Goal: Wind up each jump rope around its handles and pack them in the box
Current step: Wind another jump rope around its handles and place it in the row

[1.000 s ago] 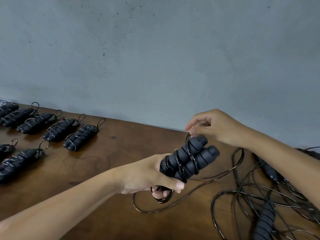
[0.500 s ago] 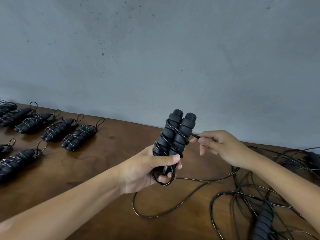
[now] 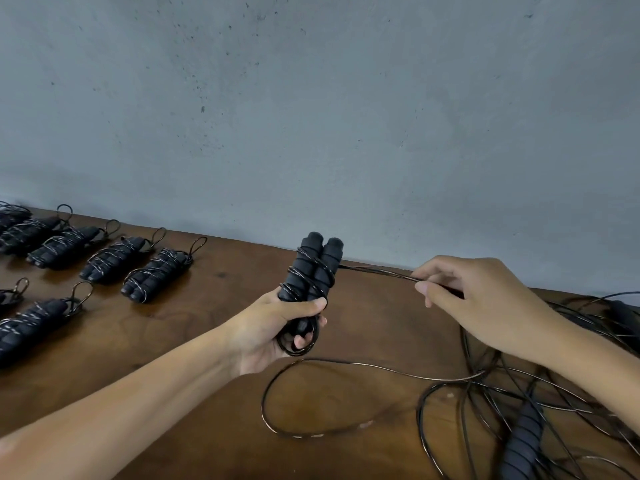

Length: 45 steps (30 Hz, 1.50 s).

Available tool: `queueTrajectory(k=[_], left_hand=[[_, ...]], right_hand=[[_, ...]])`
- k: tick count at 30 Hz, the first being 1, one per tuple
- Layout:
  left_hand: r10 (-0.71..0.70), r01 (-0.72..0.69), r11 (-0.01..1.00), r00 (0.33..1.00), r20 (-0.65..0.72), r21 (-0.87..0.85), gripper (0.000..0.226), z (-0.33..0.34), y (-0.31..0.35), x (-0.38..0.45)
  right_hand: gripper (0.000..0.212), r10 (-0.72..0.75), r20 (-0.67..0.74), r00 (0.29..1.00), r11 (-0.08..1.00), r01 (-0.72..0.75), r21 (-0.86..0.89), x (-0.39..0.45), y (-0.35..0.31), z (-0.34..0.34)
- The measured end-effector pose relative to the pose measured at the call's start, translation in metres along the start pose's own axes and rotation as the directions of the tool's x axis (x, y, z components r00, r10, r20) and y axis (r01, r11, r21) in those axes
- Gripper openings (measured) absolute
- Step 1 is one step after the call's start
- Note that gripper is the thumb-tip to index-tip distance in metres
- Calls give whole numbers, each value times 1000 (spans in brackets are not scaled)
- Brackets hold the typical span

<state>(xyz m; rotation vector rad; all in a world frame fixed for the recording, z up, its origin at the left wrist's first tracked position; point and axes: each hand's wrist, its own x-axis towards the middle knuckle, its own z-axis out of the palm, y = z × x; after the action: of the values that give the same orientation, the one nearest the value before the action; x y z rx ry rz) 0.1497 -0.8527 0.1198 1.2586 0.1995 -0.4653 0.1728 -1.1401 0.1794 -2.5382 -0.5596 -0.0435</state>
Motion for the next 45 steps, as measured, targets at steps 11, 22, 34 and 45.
queueTrajectory(k=[11, 22, 34, 45], left_hand=[[79, -95, 900, 995, 56, 425, 25, 1, -8, -4], [264, -318, 439, 940, 218, 840, 31, -6, -3, -10], [248, -514, -138, 810, 532, 847, 43, -3, 17, -20], [330, -583, -439, 602, 727, 683, 69, 2, 27, -25]], right_hand=[[25, -252, 38, 967, 911, 250, -328, -1, -48, -28], [27, -294, 128, 947, 873, 320, -368, 25, -50, -26], [17, -264, 236, 935, 964, 264, 32, 36, -48, -29], [15, -332, 374, 866, 887, 152, 436, 30, -40, -14]])
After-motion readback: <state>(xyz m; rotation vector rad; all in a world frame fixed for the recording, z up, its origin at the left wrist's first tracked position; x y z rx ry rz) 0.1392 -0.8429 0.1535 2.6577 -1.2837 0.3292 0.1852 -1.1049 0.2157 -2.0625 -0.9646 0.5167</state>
